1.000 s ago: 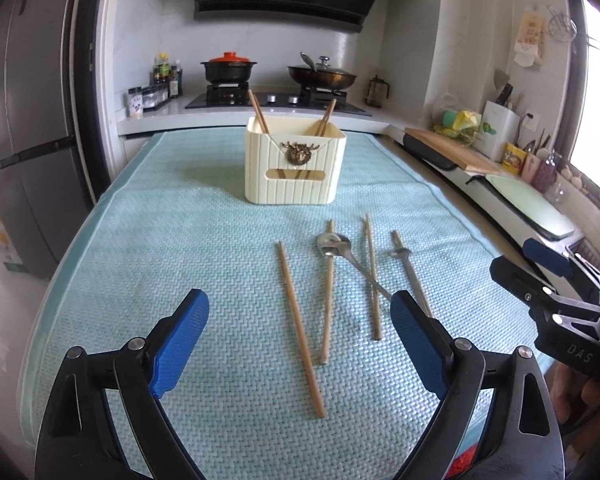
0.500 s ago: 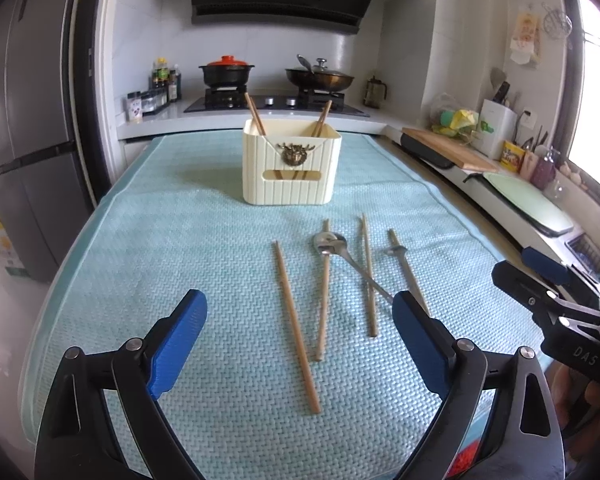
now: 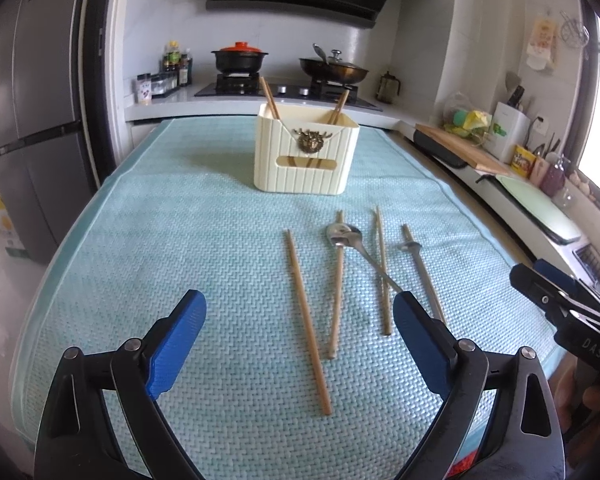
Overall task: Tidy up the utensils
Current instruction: 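Move both open tools down toward the remaining chopsticks and spoons, then close the left tool on a wooden chopstick while the right tool grasps a steel spoon, then lift the chopstick and spoon with both tools and carry them over the cream box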
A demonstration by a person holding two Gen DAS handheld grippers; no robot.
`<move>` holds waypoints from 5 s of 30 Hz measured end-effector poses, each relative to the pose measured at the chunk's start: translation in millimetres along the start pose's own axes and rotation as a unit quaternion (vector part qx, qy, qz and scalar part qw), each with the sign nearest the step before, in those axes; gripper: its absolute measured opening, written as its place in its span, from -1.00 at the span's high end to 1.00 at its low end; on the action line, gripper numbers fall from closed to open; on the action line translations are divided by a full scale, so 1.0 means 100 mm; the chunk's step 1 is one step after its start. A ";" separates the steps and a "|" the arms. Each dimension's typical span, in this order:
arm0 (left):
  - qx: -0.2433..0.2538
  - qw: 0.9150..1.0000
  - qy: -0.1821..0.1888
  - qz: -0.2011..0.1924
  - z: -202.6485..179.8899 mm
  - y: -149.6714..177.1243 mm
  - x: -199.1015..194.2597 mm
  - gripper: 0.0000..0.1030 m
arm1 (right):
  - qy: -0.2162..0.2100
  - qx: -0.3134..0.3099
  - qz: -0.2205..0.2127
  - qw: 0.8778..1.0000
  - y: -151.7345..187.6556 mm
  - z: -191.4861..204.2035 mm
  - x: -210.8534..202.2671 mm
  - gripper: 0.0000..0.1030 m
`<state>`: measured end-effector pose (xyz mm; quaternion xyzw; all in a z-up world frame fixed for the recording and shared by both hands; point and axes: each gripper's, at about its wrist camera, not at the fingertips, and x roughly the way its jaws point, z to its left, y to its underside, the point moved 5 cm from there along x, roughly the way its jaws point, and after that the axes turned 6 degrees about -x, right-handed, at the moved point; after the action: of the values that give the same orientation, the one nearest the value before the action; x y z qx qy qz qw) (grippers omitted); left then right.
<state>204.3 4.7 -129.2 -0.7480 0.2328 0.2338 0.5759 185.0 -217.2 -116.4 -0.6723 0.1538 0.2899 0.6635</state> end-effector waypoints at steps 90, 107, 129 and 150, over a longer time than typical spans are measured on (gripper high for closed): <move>0.034 0.973 0.037 0.224 0.06 -0.49 1.86 0.94 | -0.160 0.090 0.165 0.969 -0.60 -0.46 1.70 0.89; 0.029 0.994 0.090 0.059 0.06 -1.37 0.50 0.94 | -0.157 0.032 0.072 0.985 -1.03 -0.22 0.73 0.91; 0.026 0.993 0.112 -0.025 0.03 -1.55 -0.15 0.95 | -0.179 0.030 0.017 0.983 -1.35 0.00 0.23 0.92; 0.025 0.992 0.114 -0.055 0.04 -2.01 -0.17 0.95 | -0.205 0.018 -0.012 0.978 -1.92 0.22 0.40 0.92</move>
<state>315.0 55.4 31.7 -0.7669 0.2613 0.1089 0.5759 325.9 -175.1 14.9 -0.5881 0.0118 0.4113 0.6963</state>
